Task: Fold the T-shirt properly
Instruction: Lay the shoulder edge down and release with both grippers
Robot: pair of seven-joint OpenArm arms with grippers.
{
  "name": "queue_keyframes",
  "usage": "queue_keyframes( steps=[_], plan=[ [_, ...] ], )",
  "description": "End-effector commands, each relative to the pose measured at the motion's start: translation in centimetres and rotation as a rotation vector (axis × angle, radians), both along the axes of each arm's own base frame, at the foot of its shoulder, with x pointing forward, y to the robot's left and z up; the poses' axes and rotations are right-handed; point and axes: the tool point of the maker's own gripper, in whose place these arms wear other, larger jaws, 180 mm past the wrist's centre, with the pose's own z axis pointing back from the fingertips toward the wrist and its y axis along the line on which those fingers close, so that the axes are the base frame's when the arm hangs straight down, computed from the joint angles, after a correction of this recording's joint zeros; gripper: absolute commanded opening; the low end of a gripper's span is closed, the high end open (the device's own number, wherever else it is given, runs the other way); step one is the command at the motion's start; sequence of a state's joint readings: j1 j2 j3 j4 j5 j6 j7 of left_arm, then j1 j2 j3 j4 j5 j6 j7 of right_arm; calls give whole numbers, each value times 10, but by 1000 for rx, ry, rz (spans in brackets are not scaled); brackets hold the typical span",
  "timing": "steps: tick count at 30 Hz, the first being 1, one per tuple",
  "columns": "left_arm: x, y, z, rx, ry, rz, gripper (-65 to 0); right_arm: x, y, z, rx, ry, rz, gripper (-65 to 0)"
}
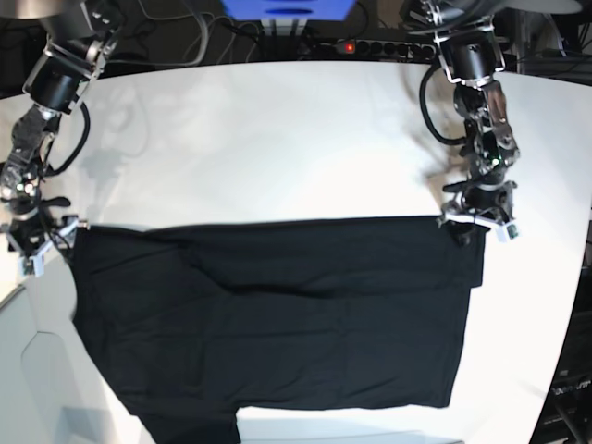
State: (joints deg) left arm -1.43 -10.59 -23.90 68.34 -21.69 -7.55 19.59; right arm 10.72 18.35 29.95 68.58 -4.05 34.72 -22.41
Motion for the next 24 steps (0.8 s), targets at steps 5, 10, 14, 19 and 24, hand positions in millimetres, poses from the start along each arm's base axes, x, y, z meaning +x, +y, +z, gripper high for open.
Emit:
queue_keyframes(
  steps=[5,10,14,19,24],
  plan=[
    [5,-2,4,-11,4,-10,-542,4,-7,-1,24,-16,-15,-244],
    [8,-1,6,-7,0,-11,-650,10,-3,-5,49,-12,-15,-247],
    [8,1,6,-5,-2,-6,-646,10,-3,-12,68,6,-19,-270],
    [5,3,5,-5,3,-2,-646,12,-2,-13,77,6,-20,-428],
    [4,3,5,-5,3,-2,-646,11,-3,-12,75,2,-24,-623]
  ],
)
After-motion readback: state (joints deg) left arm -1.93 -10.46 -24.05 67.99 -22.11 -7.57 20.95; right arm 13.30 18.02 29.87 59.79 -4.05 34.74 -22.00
